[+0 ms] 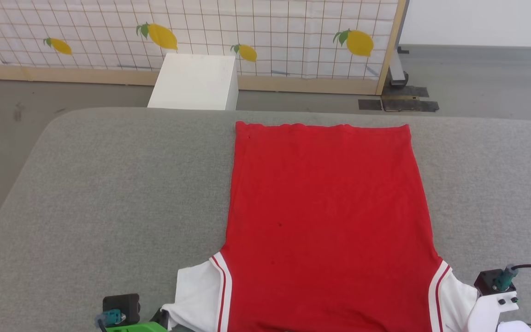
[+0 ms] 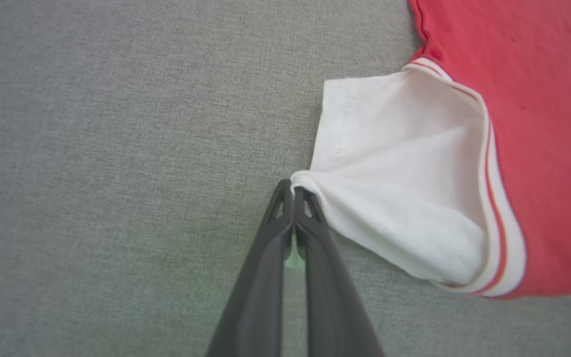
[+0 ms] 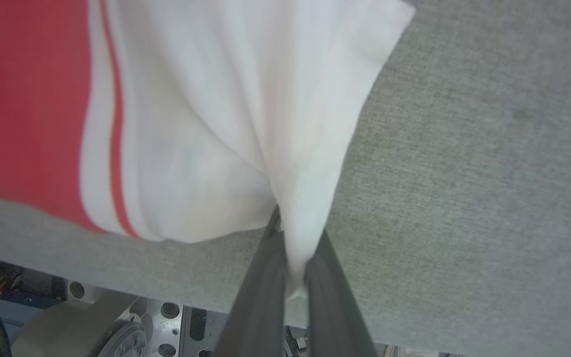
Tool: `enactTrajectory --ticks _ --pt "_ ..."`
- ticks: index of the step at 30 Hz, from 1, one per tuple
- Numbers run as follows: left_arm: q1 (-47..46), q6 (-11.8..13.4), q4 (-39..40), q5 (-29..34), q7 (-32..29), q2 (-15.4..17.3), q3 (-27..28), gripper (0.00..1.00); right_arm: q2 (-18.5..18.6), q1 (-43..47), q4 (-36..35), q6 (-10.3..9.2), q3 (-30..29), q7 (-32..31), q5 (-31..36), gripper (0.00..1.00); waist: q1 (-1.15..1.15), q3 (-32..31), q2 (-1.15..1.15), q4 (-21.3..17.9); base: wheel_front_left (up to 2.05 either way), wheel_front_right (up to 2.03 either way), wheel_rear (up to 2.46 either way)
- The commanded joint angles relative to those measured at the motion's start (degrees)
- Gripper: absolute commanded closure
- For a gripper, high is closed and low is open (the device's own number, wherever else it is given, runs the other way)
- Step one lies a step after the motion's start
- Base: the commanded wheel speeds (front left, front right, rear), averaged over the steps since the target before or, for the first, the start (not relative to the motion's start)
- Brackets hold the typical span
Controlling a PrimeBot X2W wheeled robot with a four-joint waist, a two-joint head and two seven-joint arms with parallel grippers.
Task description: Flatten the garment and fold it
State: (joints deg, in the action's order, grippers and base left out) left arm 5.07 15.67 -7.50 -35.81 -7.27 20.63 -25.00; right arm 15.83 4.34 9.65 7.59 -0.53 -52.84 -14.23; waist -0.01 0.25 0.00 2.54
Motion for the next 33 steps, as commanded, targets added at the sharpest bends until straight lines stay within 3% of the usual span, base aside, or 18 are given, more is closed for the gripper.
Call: enactTrajectory --ticks 1,2,3,10,15,20,26,33 --pt "-0.9 -0.1 -0.4 0.3 0.9 -0.6 0.2 1.0 0.2 -0.8 1.3 -0.1 0.0 0.7 0.0 1.0 0.01 0.5 0.0 0.1 0.0 0.0 0.0" --pt "-0.9 -0.1 -0.3 0.1 1.5 -1.0 0.5 1.0 0.1 -0.9 1.6 -0.1 -0.2 1.2 -0.3 0.86 0.01 0.6 0.0 0.0 0.0 0.0 0.0" --pt "-0.9 0.0 -0.1 -0.1 2.0 -1.2 0.7 1.0 0.0 -1.0 1.5 -0.1 -0.7 2.0 -0.7 0.0 0.01 0.7 0.0 0.0 0.0 0.0 0.0" --pt "-0.1 1.1 2.2 -0.8 3.7 -1.7 2.0 1.0 -0.7 -1.5 -4.9 -0.1 -7.4 7.0 -4.9 0.0 0.01 0.4 0.0 -0.8 0.0 0.0 0.0" --pt "0.8 1.8 4.7 -1.0 4.0 -1.6 2.4 1.0 -4.2 -3.3 -13.9 -0.1 -13.6 12.6 -7.6 0.0 0.01 0.4 0.0 -1.5 0.0 0.0 0.0" --pt "0.4 2.1 6.9 -0.8 4.2 -1.6 2.4 1.0 -5.9 -9.7 -16.4 -0.1 -14.8 20.0 -7.3 0.0 0.01 2.5 0.0 -1.9 0.0 0.0 0.0" --pt "-2.5 3.0 10.5 1.4 4.2 -2.5 0.6 1.0 -6.5 -22.1 -9.7 -0.1 -13.9 27.7 -4.7 0.0 0.01 8.5 0.0 0.0 0.0 0.0 0.0" --pt "-6.7 4.0 14.4 4.3 5.1 -4.8 -1.6 1.0 0.0 -39.1 1.7 -0.1 -10.5 28.1 -1.1 0.0 0.01 18.7 0.0 5.4 0.0 0.0 0.0"
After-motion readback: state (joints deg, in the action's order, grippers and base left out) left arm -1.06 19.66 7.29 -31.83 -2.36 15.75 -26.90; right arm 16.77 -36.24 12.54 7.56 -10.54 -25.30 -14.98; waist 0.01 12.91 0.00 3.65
